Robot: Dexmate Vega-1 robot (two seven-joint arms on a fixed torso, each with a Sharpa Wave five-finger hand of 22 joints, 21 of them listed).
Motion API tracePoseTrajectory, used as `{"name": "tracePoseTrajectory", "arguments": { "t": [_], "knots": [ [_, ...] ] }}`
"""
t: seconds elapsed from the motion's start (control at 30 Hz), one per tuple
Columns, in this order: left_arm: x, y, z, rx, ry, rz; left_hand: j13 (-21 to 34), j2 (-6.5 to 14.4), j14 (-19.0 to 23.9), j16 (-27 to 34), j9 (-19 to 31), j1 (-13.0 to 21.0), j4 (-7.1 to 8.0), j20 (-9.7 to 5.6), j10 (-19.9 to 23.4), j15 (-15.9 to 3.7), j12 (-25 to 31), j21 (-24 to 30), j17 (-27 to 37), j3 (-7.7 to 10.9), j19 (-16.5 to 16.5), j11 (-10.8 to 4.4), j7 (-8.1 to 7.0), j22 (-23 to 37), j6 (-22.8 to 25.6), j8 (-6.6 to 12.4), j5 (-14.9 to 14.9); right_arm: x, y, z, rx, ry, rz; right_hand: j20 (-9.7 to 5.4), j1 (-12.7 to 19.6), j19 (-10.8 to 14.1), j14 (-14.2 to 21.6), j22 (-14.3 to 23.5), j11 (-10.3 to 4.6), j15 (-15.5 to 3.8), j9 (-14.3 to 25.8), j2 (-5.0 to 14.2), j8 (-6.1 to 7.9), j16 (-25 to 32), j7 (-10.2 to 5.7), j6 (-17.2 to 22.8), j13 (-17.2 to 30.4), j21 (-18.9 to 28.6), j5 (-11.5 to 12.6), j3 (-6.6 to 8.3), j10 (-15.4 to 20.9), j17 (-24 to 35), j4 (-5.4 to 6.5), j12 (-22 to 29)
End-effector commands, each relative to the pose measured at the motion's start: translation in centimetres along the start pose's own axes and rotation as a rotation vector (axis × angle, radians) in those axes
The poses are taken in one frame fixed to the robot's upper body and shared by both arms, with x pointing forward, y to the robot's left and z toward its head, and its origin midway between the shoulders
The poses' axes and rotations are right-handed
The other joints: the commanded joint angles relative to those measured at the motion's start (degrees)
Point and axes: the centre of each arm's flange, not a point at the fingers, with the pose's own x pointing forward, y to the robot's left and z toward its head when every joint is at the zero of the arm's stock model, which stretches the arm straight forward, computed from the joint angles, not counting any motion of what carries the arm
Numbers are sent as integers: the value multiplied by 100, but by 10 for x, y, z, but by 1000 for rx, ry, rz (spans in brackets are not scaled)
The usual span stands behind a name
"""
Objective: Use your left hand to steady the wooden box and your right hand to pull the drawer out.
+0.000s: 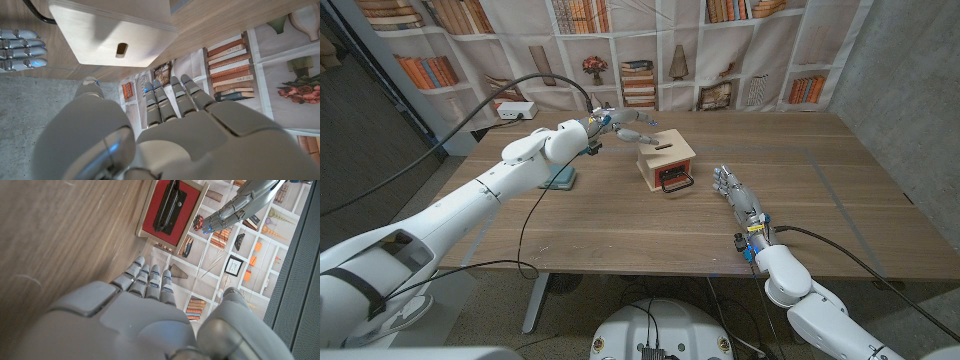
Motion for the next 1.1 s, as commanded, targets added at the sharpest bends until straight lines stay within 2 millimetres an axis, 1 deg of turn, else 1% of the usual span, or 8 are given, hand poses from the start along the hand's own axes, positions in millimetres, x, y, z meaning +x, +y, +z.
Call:
{"name": "tracePoseTrajectory", "arguments": {
  "t": [0.03,0.17,0.33,0.47,0.67,0.83,1.0,1.1],
  "knots": [
    [9,-10,10,2,15,-46,17,28,51,0,18,-96,82,-287,3,-311,-17,-22,28,-2,-3,44,22,9,35,-17,49,-4,0,1,-6,11,16,-220,36,36,59,27,-15,6,29,0,14,13,-2,49,22,-24,12,17,35,14,-30,7],
    [11,-16,14,14,22,-37,18,54,-15,-33,18,-188,142,-281,-49,-281,-51,-37,27,-37,-33,99,38,7,-30,-65,68,-6,0,0,-9,15,17,-218,37,38,59,28,-22,8,29,1,12,10,-5,49,22,-35,11,14,40,14,-34,5],
    [14,-22,16,34,22,-37,18,75,-26,-40,17,-243,179,-267,-64,-285,-66,-50,26,-57,-61,60,38,5,-45,-85,83,-10,-1,0,-6,19,9,-219,34,44,61,28,-26,7,30,3,8,10,-3,43,22,-43,10,10,38,14,-35,0],
    [17,-28,17,51,28,-52,18,89,-21,-39,17,-270,198,-266,-61,-283,-70,-52,25,-67,-63,58,11,4,-24,-85,93,-11,-1,0,-9,19,6,-219,33,48,63,28,-23,4,30,5,9,9,-6,48,22,-51,9,7,40,15,-37,-2],
    [22,-36,18,90,35,-74,17,105,3,-35,16,-308,224,-266,-21,-300,-64,-54,20,-86,-61,79,20,1,55,-71,113,-12,-2,2,-22,17,10,-218,42,54,66,29,-29,1,30,13,9,6,-10,53,23,-66,9,8,40,13,-45,-8],
    [24,-42,16,100,48,-92,17,110,20,-31,16,-322,234,-261,4,-306,-60,-54,18,-96,-58,48,10,0,82,-70,123,-11,-2,2,-25,26,10,-215,46,58,61,29,-18,4,30,16,7,2,-8,51,23,-79,8,6,41,12,-51,-12],
    [28,-50,13,107,70,-145,17,113,59,-22,14,-351,251,-258,46,-301,-53,-47,15,-115,-34,69,20,-2,127,-66,135,-12,-2,3,-34,33,13,-215,53,62,58,30,-31,4,31,19,5,-2,-18,51,23,-91,8,5,45,11,-59,-15],
    [30,-50,13,113,72,-161,16,104,94,-14,13,-399,276,-260,130,-280,-30,-35,13,-147,4,94,11,-3,180,-60,145,-14,-2,5,-49,38,19,-216,54,65,56,30,-20,4,31,20,4,-3,-13,49,23,-96,8,4,47,11,-62,-16]
  ]
}}
